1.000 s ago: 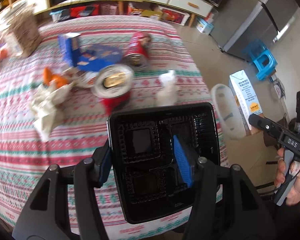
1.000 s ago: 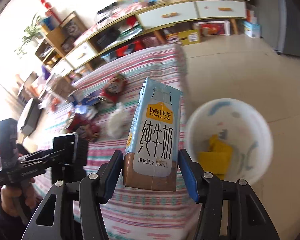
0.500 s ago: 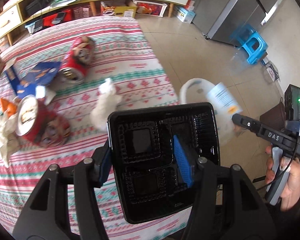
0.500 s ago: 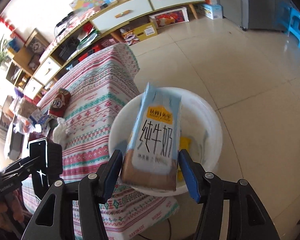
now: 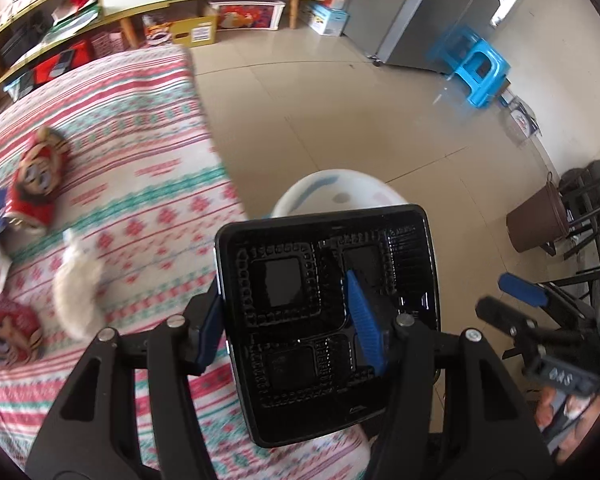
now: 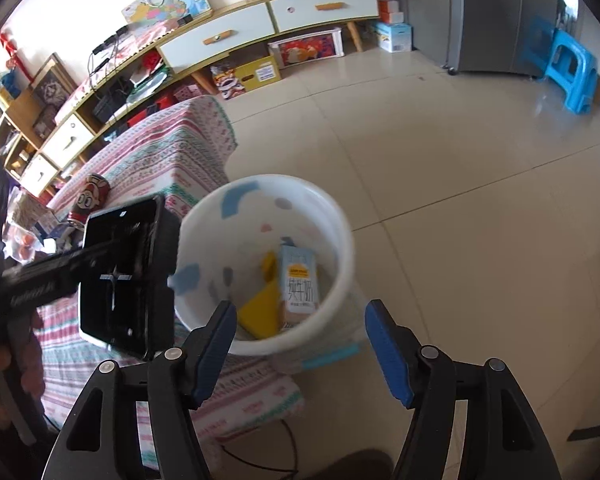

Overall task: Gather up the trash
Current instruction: 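Drop the milk carton and black tray into the white bucket, opening both tools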

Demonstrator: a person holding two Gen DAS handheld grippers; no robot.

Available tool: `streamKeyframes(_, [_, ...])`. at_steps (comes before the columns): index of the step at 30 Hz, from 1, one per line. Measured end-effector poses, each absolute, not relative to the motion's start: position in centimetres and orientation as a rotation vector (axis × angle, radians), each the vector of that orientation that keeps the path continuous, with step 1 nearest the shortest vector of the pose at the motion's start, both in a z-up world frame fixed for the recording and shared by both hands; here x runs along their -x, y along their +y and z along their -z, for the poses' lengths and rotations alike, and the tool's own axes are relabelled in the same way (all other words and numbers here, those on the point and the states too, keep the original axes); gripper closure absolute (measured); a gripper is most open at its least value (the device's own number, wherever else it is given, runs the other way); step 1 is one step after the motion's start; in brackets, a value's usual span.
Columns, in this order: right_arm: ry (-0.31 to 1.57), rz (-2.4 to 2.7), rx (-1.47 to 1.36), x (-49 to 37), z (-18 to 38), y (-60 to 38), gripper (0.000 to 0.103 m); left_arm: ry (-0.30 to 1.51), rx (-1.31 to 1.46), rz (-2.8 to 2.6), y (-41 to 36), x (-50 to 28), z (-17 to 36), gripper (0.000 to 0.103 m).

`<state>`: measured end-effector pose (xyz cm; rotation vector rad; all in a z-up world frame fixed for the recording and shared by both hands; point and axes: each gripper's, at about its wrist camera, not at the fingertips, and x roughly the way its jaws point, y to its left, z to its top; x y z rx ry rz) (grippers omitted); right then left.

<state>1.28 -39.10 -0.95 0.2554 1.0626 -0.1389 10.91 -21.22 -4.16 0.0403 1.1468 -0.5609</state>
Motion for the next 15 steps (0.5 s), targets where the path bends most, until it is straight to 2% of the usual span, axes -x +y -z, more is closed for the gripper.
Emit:
streamKeyframes(11, [1.018, 0.189, -0.278, 0.2, -0.3, -40.6, 0.031, 1.046, -0.082, 0.663, -24.5, -10.7, 4.1, 0.043])
streamKeyframes(13, [1.014, 0.196, -0.274, 0.1, -0.4, -40.6, 0.03, 1.027, -0.1, 0.666, -24.7, -10.7, 3.9, 0.037])
streamKeyframes(15, [1.012, 0.204, -0.266, 0.1, -0.4, -40.5, 0.03, 1.008, -0.113, 0.651, -24.4, -10.6, 3.7, 0.023])
